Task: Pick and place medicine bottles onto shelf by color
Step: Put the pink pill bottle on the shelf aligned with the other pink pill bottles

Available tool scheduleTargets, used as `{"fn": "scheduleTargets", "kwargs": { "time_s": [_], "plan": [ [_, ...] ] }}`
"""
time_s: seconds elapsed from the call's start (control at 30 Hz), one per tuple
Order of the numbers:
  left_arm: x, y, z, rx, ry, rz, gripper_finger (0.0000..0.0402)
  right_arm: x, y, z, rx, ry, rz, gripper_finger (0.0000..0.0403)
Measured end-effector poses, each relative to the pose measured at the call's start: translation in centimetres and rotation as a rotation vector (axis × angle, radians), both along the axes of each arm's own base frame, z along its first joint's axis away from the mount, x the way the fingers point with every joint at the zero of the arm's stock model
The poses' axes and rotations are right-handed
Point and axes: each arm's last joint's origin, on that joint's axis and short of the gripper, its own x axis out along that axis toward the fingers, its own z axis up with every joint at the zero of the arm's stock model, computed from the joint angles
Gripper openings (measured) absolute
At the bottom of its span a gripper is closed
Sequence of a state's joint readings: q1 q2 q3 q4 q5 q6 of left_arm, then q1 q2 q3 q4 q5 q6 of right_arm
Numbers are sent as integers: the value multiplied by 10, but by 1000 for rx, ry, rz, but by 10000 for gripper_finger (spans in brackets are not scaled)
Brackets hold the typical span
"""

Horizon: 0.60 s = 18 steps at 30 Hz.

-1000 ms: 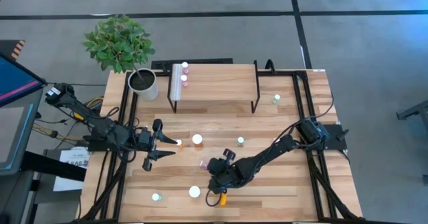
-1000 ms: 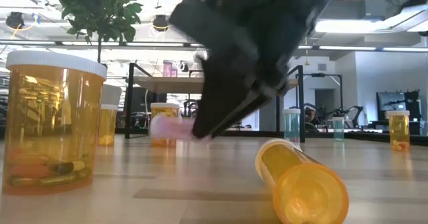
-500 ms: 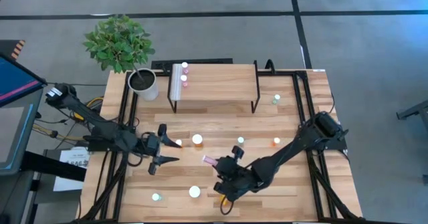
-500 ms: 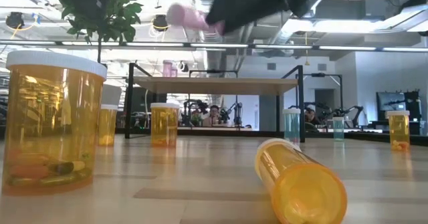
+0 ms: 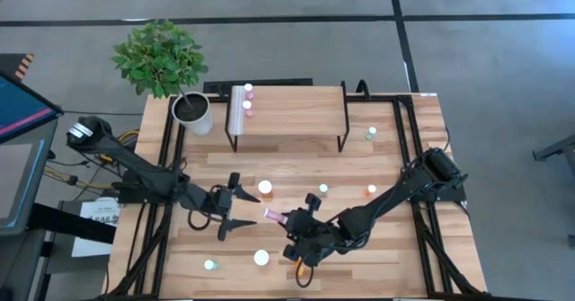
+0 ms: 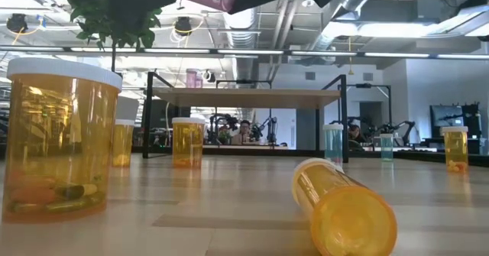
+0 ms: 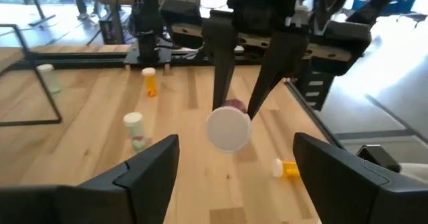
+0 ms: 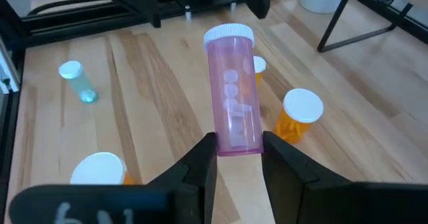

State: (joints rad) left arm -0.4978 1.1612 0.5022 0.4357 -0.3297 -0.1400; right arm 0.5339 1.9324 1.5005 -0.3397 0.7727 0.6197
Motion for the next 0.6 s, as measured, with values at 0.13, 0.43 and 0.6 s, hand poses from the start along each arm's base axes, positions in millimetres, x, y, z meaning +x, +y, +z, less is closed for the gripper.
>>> {"fn": "scheduleTargets", "kwargs": {
  "time_s": [0.13,0.43,0.6],
  "plan": [
    [6,0,-1,-20,-18,-25,283,0,0,0,5,-2,4,119],
    [18,2,-10,-45,-35,-6,277,1,1,1,11,-7,10,119],
    [22,6,-11,-74,-29,-10,260,1,1,1,12,-7,11,119]
  ]
}}
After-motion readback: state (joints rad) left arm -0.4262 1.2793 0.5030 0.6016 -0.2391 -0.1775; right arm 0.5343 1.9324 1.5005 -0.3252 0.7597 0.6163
